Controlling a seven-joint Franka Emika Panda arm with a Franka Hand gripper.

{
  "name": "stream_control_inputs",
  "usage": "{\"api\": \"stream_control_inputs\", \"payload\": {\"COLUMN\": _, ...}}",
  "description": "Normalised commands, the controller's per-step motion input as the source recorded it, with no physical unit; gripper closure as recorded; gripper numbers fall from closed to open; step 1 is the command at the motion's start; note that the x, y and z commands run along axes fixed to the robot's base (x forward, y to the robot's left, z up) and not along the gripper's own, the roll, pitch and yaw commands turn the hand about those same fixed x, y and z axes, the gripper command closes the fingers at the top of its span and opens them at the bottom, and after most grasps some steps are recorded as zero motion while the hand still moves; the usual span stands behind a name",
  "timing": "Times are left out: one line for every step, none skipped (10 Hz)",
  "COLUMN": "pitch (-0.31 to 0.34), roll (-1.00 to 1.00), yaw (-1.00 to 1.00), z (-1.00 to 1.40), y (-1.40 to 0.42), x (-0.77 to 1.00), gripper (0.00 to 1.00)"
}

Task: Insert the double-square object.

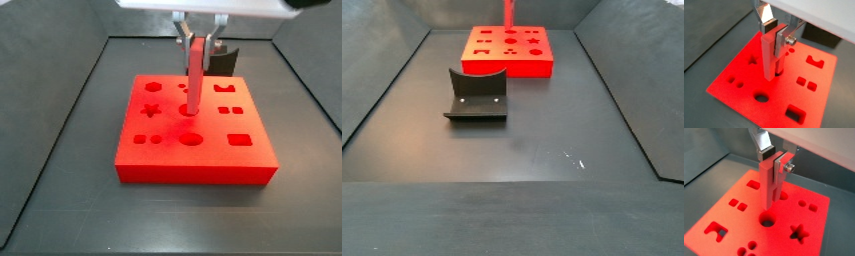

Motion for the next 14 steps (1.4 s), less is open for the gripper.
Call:
{"api": "stream_control_inputs", "payload": {"pitch": 0.043, "roll": -0.1, "yaw": -0.92, "z": 0.0, "y": 0.0, "x": 0.16, "gripper": 1.0}}
{"api": "stream_control_inputs", "payload": {"pitch": 0.053, "roll": -0.1, "yaw": -0.92, "z": 0.0, "y": 0.0, "x": 0.15, "gripper": 1.0}}
{"api": "stream_control_inputs", "payload": {"pitch": 0.044, "roll": -0.1, "yaw": -0.9, "z": 0.0, "y": 0.0, "x": 0.18, "gripper": 1.0}}
{"api": "stream_control_inputs", "payload": {"pitch": 0.029, "roll": -0.17, "yaw": -0.82, "z": 0.0, "y": 0.02, "x": 0.32, "gripper": 1.0}}
{"api": "stream_control_inputs", "payload": {"pitch": 0.043, "roll": -0.15, "yaw": -0.7, "z": -0.05, "y": 0.07, "x": 0.44, "gripper": 1.0}}
{"api": "stream_control_inputs", "payload": {"pitch": 0.073, "roll": -0.14, "yaw": -0.64, "z": -0.1, "y": 0.12, "x": 0.49, "gripper": 1.0}}
{"api": "stream_control_inputs", "payload": {"pitch": 0.084, "roll": -0.14, "yaw": -0.61, "z": -0.12, "y": 0.17, "x": 0.51, "gripper": 1.0}}
{"api": "stream_control_inputs", "payload": {"pitch": 0.107, "roll": -0.12, "yaw": -0.63, "z": -0.09, "y": 0.19, "x": 0.46, "gripper": 1.0}}
{"api": "stream_control_inputs", "payload": {"pitch": 0.131, "roll": -0.1, "yaw": -0.63, "z": 0.0, "y": 0.21, "x": 0.43, "gripper": 1.0}}
{"api": "stream_control_inputs", "payload": {"pitch": 0.141, "roll": -0.06, "yaw": -0.59, "z": 0.0, "y": 0.24, "x": 0.45, "gripper": 1.0}}
{"api": "stream_control_inputs", "payload": {"pitch": 0.136, "roll": -0.02, "yaw": -0.6, "z": 0.0, "y": 0.22, "x": 0.41, "gripper": 1.0}}
{"api": "stream_control_inputs", "payload": {"pitch": 0.133, "roll": 0.0, "yaw": -0.61, "z": 0.0, "y": 0.19, "x": 0.37, "gripper": 1.0}}
{"api": "stream_control_inputs", "payload": {"pitch": 0.149, "roll": 0.0, "yaw": -0.6, "z": 0.0, "y": 0.15, "x": 0.34, "gripper": 1.0}}
{"api": "stream_control_inputs", "payload": {"pitch": 0.17, "roll": 0.1, "yaw": -0.6, "z": -0.06, "y": 0.1, "x": 0.26, "gripper": 1.0}}
